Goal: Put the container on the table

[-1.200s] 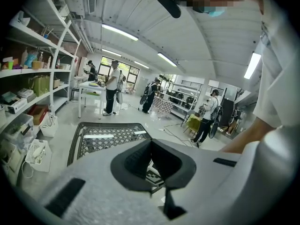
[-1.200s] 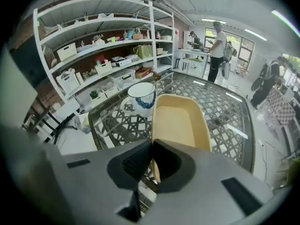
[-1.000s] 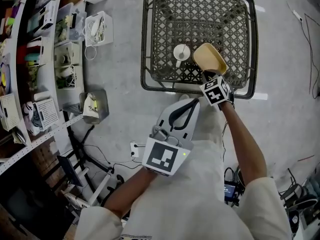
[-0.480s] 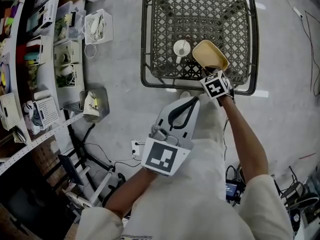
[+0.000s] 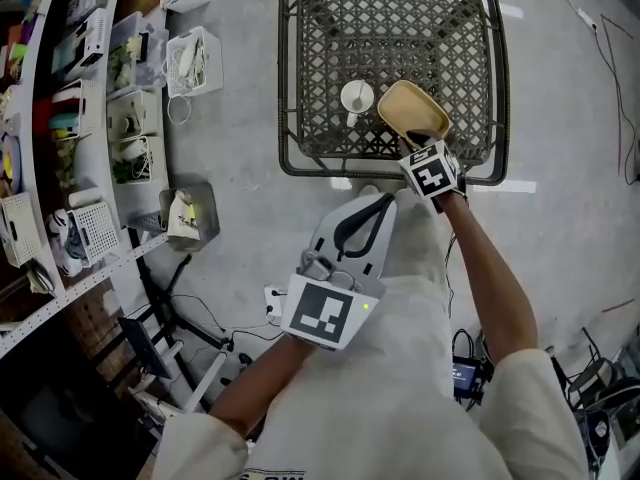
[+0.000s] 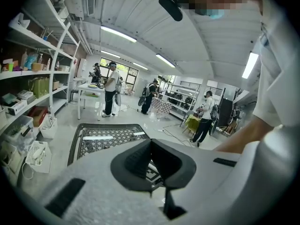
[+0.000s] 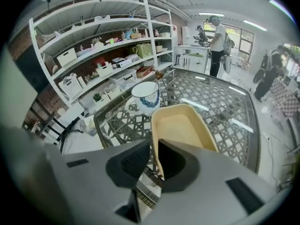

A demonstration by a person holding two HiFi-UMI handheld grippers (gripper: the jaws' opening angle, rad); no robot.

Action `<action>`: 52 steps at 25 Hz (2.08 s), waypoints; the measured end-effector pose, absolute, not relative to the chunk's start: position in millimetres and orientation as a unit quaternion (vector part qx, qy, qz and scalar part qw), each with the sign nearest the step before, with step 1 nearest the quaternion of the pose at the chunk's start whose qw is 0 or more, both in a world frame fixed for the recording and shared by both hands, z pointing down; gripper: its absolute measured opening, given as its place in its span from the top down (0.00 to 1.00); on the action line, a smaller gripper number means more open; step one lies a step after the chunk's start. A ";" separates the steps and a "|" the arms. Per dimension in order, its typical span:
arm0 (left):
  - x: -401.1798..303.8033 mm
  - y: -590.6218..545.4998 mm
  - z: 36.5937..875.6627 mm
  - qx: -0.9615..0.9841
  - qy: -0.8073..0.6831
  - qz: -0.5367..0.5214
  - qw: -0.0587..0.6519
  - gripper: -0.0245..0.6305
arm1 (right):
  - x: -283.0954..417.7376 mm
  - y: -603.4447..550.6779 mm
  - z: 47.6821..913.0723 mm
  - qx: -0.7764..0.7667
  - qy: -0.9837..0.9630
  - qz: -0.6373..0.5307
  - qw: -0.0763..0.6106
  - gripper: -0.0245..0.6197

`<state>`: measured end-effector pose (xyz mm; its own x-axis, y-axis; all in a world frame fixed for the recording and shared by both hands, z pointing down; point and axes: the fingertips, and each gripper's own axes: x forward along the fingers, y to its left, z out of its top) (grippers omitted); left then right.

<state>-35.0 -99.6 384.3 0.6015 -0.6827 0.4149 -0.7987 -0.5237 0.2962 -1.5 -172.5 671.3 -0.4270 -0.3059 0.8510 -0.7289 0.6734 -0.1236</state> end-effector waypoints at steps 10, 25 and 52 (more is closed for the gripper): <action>-32.5 -89.3 364.5 0.873 -0.423 0.112 0.214 0.93 | 3.9 -166.0 629.7 0.348 -0.820 0.242 0.384 0.88; -32.6 -77.0 347.5 0.887 -0.413 0.097 0.182 0.93 | 18.9 -147.0 522.2 0.406 -0.848 0.184 0.286 0.93; -55.2 -75.8 317.3 0.892 -0.427 0.061 0.137 0.93 | 82.4 -90.5 315.4 0.535 -0.835 0.088 0.099 0.94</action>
